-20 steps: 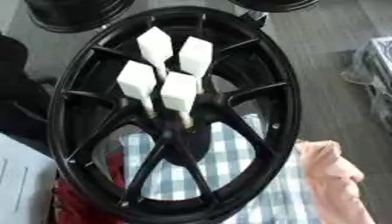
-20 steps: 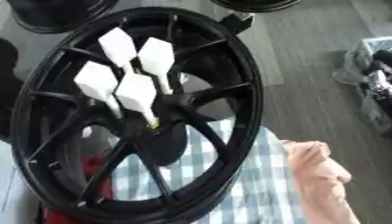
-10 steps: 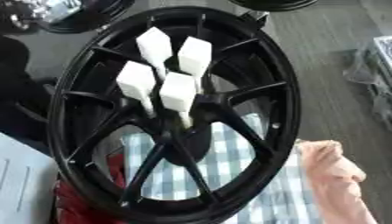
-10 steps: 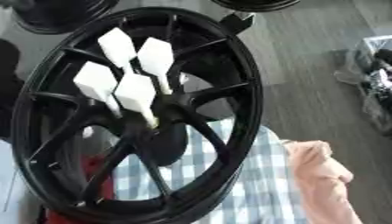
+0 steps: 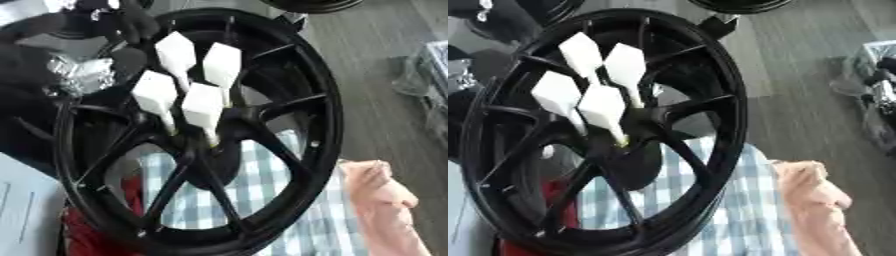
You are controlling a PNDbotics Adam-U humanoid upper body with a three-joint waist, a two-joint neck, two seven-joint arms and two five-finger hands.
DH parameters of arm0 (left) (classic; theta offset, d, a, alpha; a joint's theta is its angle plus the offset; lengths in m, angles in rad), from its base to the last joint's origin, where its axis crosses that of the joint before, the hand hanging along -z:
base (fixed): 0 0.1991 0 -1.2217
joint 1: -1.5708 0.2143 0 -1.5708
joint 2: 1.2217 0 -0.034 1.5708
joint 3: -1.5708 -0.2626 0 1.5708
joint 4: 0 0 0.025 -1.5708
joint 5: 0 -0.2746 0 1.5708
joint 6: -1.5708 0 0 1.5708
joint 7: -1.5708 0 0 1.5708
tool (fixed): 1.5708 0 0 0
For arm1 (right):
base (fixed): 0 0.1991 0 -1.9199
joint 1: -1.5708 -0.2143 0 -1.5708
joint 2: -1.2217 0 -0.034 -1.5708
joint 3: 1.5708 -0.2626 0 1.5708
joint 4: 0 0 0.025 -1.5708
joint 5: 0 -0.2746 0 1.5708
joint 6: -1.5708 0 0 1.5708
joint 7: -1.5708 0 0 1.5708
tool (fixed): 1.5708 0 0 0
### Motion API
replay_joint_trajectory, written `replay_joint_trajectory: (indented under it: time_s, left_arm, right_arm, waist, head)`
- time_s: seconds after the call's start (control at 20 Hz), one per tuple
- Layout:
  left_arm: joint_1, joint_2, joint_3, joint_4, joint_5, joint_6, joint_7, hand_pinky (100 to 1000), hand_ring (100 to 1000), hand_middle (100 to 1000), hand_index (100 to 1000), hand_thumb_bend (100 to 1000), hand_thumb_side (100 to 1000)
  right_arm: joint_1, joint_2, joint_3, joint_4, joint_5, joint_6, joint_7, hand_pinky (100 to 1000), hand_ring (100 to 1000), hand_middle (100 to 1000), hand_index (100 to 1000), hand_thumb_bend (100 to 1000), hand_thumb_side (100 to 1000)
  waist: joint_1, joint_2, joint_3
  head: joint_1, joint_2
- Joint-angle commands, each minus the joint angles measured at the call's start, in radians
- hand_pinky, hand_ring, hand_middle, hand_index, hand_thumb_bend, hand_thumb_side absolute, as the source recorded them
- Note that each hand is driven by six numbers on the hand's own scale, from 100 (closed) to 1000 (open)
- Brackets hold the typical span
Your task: Pull the pin out of the wheel hub.
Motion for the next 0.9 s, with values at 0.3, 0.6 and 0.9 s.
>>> replay_joint_trajectory:
  time_s: [0.3, 0.6, 0.9]
  left_arm:
    - [-0.049, -0.013, -0.012, 0.003, -0.006, 0.042, -0.137, 691, 720, 700, 816, 276, 780]
    - [-0.065, -0.017, 0.017, 0.037, -0.029, 0.057, -0.245, 749, 758, 739, 828, 521, 581]
    - [-0.087, -0.046, 0.060, 0.060, -0.131, 0.054, -0.351, 800, 783, 765, 828, 652, 420]
  right_arm:
    - [-0.003, -0.028, -0.004, -0.022, -0.001, -0.001, 0.000, 733, 808, 867, 862, 100, 483]
    - [-0.001, -0.027, -0.004, -0.021, 0.000, 0.000, 0.002, 733, 808, 867, 862, 100, 485]
    - [0.001, -0.025, -0.003, -0.019, 0.003, 0.003, 0.004, 733, 808, 867, 862, 100, 487]
  waist:
    - [-0.007, -0.019, 0.004]
    - [-0.009, -0.019, 0.006]
    - [-0.012, -0.019, 0.010]
  head:
    - [-0.004, -0.011]
    - [-0.005, -0.005]
    - [-0.008, -0.002]
